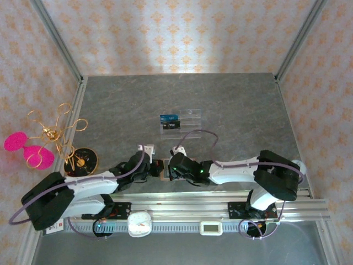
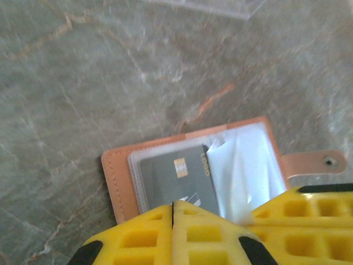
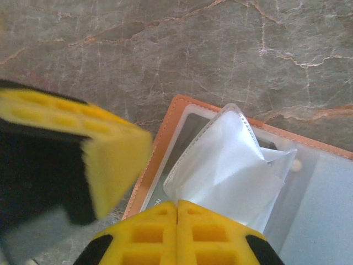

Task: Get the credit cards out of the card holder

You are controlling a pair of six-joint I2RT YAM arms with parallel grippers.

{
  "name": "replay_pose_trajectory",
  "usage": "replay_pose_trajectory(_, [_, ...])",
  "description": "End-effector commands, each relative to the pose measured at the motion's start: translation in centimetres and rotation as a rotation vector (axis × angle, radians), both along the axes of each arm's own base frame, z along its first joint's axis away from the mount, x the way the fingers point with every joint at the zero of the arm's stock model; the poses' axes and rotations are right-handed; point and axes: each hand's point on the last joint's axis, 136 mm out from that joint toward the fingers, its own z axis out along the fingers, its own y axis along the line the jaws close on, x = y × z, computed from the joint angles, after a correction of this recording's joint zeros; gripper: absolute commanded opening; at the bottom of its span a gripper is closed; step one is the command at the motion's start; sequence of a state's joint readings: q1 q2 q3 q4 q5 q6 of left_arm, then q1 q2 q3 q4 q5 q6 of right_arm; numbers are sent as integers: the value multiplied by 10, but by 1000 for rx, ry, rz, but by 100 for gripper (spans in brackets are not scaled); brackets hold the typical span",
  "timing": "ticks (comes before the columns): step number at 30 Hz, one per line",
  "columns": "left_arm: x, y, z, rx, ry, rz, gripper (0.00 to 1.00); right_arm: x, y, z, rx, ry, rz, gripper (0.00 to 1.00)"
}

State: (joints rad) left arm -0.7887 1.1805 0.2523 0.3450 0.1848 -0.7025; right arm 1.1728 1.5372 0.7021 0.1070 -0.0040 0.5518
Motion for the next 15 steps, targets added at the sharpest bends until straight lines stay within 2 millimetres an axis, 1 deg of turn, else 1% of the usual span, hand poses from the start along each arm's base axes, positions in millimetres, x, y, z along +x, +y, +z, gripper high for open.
replay_pose_trajectory(1, [6, -25, 7, -13, -5, -60, 3, 3, 2, 24, 95, -31, -32, 16])
replay_pose_trajectory(2, [4, -28, 3, -5, 11, -75, 3, 3, -1, 29, 105, -40, -41, 23])
replay_pose_trajectory(3, [3, -32, 0, -6, 20, -85, 3, 4, -6, 34, 118, -53, -59, 28])
replay_pose_trajectory(5, [1, -40, 3, -26, 19, -106, 6, 4, -17, 47, 150, -80, -83, 32])
replay_pose_trajectory(7, [-1, -48, 9, -40, 8, -124, 11, 7, -32, 56, 161, -105, -130, 33])
replay_pose_trajectory(9, [-3, -58, 15, -44, 2, -148, 13, 8, -46, 61, 158, -122, -171, 33])
replay_pose_trajectory(11, [-7, -68, 14, -45, 13, -181, 14, 10, -60, 64, 154, -131, -215, 33])
replay_pose_trajectory(13, [-12, -78, 7, -25, 35, -215, 14, 8, -70, 64, 153, -129, -240, 33])
replay_pose_trajectory(15, [-16, -85, -6, 2, 73, -244, 14, 8, -78, 64, 157, -126, -267, 33])
